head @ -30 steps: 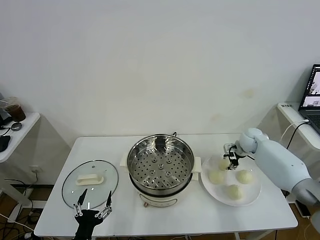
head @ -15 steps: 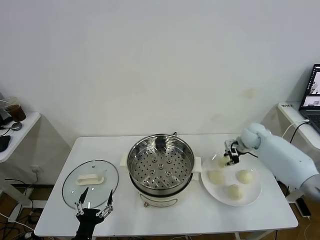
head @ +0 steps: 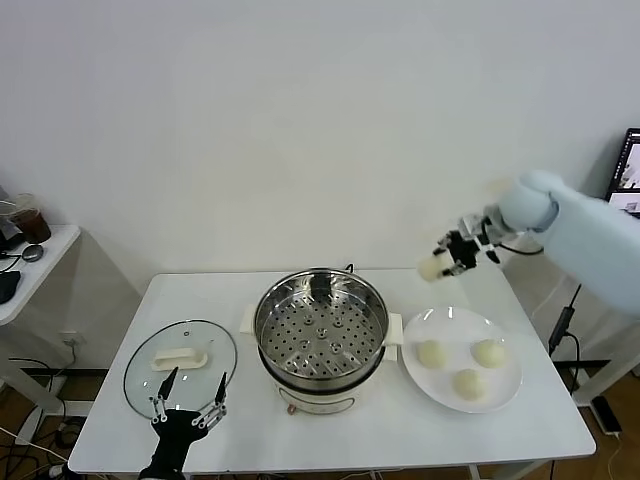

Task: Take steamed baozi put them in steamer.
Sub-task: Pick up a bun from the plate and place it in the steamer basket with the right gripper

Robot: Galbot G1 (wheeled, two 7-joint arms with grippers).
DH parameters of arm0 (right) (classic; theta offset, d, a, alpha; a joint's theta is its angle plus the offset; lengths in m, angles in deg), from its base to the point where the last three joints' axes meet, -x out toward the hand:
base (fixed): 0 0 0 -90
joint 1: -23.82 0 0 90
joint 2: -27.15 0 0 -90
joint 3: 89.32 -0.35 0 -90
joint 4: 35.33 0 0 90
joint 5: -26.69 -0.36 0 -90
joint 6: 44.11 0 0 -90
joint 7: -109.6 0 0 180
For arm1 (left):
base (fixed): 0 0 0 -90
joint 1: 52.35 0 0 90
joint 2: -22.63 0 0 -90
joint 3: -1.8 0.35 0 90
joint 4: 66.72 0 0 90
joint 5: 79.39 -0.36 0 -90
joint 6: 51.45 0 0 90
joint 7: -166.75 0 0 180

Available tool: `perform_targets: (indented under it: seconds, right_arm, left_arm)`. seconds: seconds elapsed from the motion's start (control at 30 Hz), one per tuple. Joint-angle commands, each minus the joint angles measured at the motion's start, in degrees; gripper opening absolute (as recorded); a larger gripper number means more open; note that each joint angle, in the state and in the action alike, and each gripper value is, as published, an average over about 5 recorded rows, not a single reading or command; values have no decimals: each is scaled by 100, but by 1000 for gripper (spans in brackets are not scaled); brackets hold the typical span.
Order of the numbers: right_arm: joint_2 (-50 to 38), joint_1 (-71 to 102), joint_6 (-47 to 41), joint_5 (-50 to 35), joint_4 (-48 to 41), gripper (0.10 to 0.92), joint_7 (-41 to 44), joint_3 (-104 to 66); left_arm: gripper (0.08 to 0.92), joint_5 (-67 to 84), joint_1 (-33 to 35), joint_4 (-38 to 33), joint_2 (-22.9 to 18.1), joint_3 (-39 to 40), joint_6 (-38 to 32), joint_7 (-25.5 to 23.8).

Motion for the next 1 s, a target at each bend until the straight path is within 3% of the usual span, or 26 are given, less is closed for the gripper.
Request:
perform_targets:
  seconds: [0.03, 0.2, 0.43, 0.8, 1.0]
  right_arm:
    - [478, -1307, 535, -1094, 592, 441, -2, 1100]
    - [1197, -946, 975, -819, 660, 441, -82, 1249]
    - [2082, -464, 2011, 211, 35, 449, -164, 1357]
    - [2809, 274, 3119, 2242, -970, 458, -564, 1093]
    - [2937, 492, 3353, 2716, -1417, 472, -694, 929]
  left_arm:
    - [823, 46, -7, 19, 22, -55, 8, 7]
    - [823, 112, 16, 65, -32, -203, 62, 39]
    - [823, 122, 79, 41, -129, -423, 67, 46]
    - [823, 107, 66, 24, -181, -575, 55, 41]
    - [823, 102, 101, -39, -200, -610, 41, 42]
